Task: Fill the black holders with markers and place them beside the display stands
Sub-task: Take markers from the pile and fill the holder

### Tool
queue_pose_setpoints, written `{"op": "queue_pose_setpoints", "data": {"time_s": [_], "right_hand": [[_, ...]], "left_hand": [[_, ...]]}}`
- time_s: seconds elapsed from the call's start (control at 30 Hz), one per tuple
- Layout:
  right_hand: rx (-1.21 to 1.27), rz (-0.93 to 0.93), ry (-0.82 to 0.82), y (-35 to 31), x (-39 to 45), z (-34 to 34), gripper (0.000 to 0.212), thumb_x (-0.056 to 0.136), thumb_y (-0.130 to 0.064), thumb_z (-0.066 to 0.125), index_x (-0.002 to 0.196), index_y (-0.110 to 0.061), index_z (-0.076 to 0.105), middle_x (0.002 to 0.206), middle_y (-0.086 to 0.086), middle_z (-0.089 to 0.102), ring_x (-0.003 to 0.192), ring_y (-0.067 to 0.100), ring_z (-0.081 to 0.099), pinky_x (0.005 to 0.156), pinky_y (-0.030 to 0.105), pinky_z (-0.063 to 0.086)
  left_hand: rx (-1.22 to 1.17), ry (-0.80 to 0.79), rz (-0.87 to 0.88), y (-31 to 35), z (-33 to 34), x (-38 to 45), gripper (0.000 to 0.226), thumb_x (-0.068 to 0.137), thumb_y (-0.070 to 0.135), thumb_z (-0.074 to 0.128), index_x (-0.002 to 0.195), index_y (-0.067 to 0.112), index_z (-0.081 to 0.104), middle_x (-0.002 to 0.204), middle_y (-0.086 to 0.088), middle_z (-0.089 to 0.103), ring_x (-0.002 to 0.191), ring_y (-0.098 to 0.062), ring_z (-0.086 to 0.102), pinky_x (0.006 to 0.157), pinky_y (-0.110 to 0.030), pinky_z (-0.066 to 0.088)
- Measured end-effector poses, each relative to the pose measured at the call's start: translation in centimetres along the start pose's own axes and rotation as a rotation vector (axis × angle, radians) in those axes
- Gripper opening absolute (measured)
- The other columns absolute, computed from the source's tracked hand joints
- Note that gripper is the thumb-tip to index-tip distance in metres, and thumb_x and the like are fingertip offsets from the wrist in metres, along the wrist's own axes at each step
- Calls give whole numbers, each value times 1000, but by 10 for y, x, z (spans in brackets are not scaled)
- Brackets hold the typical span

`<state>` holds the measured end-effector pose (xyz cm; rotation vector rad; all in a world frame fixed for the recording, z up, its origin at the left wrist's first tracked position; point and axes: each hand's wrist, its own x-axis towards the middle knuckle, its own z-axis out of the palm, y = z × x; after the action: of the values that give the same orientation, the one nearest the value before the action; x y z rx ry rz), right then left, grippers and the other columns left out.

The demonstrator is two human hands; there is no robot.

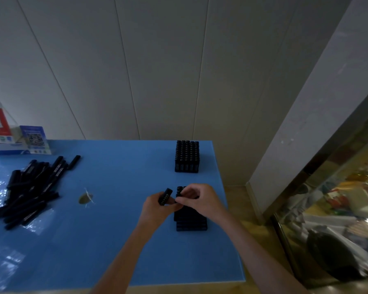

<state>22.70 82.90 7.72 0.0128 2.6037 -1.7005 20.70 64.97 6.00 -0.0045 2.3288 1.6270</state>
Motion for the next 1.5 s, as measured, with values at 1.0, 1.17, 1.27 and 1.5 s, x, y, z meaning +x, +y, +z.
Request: {"op": "queue_pose_setpoints", "data": {"time_s": [1.0, 1.17, 1.27, 1.5], "right_hand": [[-498, -107, 188, 75, 19, -14, 16, 88, -8, 71, 103, -11, 74, 97, 0, 74, 88, 11, 67, 84, 29, 56], [-540, -117, 182, 75, 17, -15, 15, 88, -6, 70, 102, -10, 74, 96, 1, 73, 87, 12, 67, 81, 28, 55], [-532, -111, 162, 77, 15, -15, 15, 88, -7, 70, 103, -11, 73, 95, 0, 73, 86, 9, 66, 81, 27, 56], [-549, -115, 171, 76, 12, -12, 14, 90, -9, 69, 102, -13, 73, 92, -1, 69, 79, 6, 61, 75, 21, 53]], "left_hand": [[-255, 4, -64, -41, -49, 6, 16, 98, 6, 60, 109, 12, 69, 103, -8, 73, 89, -23, 73, 70, -27, 56], [-195, 18, -69, -37, -52, 2, 12, 95, 15, 66, 106, 19, 70, 99, 1, 76, 76, -18, 72, 65, -26, 51], [-182, 38, -77, -36, -50, 3, 12, 91, 14, 70, 103, 15, 70, 95, -4, 76, 71, -15, 69, 64, -27, 51], [-147, 47, -73, -35, -47, 3, 8, 86, 12, 76, 93, 11, 73, 72, -3, 71, 70, -19, 66, 64, -28, 52]]}}
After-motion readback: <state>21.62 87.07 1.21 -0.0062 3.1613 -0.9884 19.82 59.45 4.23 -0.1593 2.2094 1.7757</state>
